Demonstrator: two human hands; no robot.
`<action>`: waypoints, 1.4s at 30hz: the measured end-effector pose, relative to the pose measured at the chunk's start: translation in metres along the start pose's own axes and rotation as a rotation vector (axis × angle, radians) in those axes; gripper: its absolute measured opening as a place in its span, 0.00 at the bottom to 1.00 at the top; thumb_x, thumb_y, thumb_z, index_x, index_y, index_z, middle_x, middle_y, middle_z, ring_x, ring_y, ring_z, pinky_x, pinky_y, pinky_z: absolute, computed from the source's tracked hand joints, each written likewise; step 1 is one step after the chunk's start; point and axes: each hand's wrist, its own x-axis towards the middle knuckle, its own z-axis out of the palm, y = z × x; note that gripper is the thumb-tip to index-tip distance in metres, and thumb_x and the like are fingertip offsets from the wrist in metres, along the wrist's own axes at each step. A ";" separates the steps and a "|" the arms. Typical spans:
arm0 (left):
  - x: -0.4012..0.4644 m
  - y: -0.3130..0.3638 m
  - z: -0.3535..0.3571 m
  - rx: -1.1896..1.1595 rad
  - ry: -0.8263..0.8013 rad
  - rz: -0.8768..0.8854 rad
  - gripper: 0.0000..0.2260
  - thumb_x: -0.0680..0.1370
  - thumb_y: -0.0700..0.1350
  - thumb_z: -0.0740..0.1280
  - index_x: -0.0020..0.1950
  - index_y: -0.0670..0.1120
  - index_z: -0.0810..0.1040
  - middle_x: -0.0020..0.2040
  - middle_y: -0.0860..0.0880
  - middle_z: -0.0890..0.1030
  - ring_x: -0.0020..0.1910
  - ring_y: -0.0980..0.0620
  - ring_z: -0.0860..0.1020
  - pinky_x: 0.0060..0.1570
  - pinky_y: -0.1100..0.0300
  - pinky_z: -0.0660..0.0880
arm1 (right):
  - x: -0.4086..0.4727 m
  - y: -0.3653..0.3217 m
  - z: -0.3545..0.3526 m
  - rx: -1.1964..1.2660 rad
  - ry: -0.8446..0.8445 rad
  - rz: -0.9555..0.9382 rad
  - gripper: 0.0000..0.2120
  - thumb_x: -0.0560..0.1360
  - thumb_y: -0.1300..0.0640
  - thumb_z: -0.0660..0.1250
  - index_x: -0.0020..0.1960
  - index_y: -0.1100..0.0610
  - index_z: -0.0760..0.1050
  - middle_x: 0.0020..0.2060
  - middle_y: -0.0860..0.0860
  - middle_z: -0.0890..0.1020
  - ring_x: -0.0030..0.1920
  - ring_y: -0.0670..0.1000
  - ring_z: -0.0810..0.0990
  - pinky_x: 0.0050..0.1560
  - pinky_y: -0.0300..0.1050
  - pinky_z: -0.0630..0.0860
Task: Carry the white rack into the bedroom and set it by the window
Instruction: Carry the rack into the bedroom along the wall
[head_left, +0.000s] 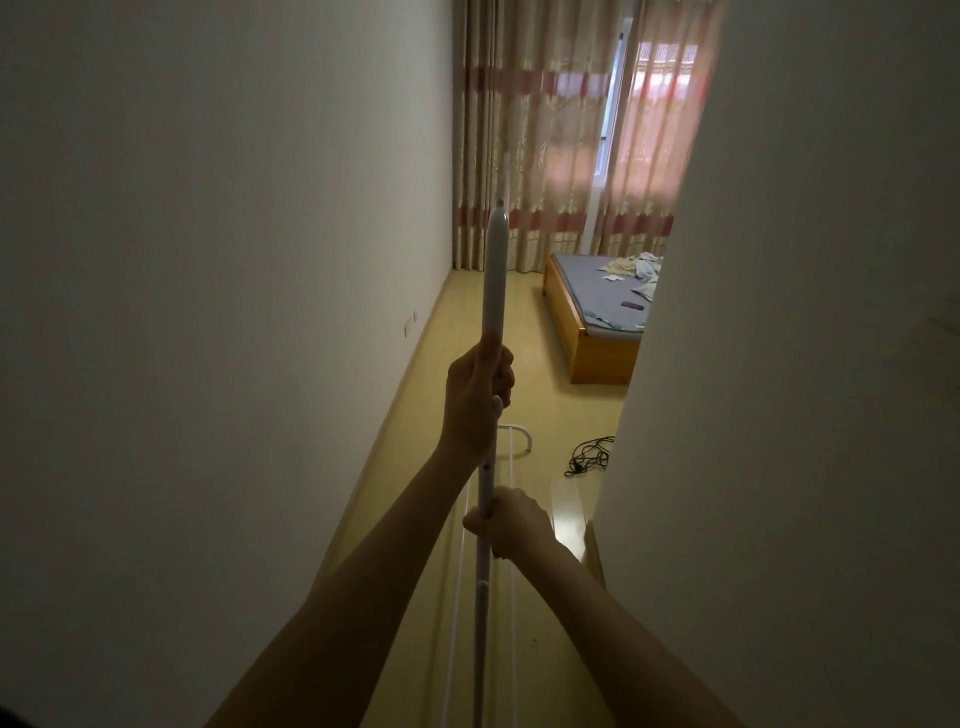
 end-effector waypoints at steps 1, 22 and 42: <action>0.005 -0.002 -0.001 0.002 0.005 0.000 0.19 0.70 0.63 0.59 0.32 0.47 0.68 0.23 0.53 0.67 0.22 0.57 0.62 0.24 0.63 0.60 | 0.005 0.000 -0.001 -0.003 0.001 0.003 0.06 0.74 0.52 0.68 0.43 0.52 0.73 0.36 0.49 0.80 0.32 0.45 0.82 0.33 0.37 0.77; 0.125 -0.060 -0.020 -0.032 -0.048 0.005 0.16 0.79 0.49 0.54 0.34 0.46 0.67 0.23 0.55 0.66 0.22 0.58 0.62 0.24 0.65 0.61 | 0.128 0.002 -0.031 0.010 0.019 0.066 0.06 0.75 0.52 0.68 0.46 0.51 0.71 0.35 0.47 0.79 0.32 0.46 0.81 0.33 0.37 0.77; 0.248 -0.113 -0.035 -0.037 -0.058 0.012 0.24 0.66 0.68 0.63 0.32 0.47 0.66 0.23 0.54 0.66 0.21 0.58 0.62 0.23 0.65 0.60 | 0.262 0.008 -0.062 -0.015 0.013 0.063 0.05 0.74 0.51 0.67 0.43 0.50 0.71 0.35 0.48 0.80 0.31 0.46 0.82 0.35 0.39 0.79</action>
